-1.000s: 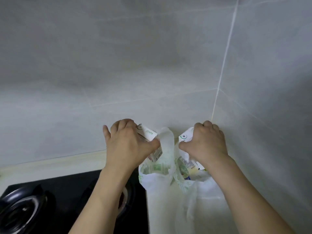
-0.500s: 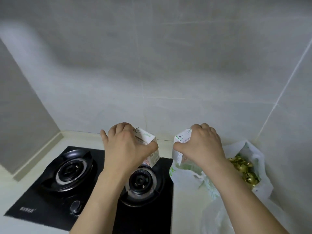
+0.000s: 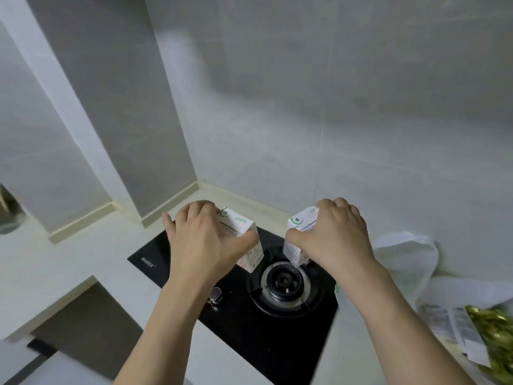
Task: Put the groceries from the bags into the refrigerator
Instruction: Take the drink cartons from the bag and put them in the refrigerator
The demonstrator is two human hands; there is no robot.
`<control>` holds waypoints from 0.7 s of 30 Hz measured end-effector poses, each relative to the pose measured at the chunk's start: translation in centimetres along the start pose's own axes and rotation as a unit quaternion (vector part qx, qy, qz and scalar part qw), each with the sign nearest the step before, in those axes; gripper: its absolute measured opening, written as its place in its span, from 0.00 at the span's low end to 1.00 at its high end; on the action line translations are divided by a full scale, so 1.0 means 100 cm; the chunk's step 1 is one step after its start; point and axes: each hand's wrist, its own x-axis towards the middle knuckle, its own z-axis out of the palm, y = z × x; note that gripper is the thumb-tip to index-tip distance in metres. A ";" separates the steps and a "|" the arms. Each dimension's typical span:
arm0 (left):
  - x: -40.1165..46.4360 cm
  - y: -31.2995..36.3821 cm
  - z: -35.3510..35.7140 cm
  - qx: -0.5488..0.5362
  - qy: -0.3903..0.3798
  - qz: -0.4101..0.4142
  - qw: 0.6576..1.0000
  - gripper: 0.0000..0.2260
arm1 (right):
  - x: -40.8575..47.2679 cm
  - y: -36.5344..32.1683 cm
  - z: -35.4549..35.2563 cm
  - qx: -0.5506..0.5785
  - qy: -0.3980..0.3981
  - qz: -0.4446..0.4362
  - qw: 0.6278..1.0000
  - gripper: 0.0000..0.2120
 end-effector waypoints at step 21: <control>-0.089 -0.186 -0.111 0.086 0.086 -0.203 0.972 0.39 | -0.073 -0.205 0.076 0.067 -0.106 -0.226 0.966 0.28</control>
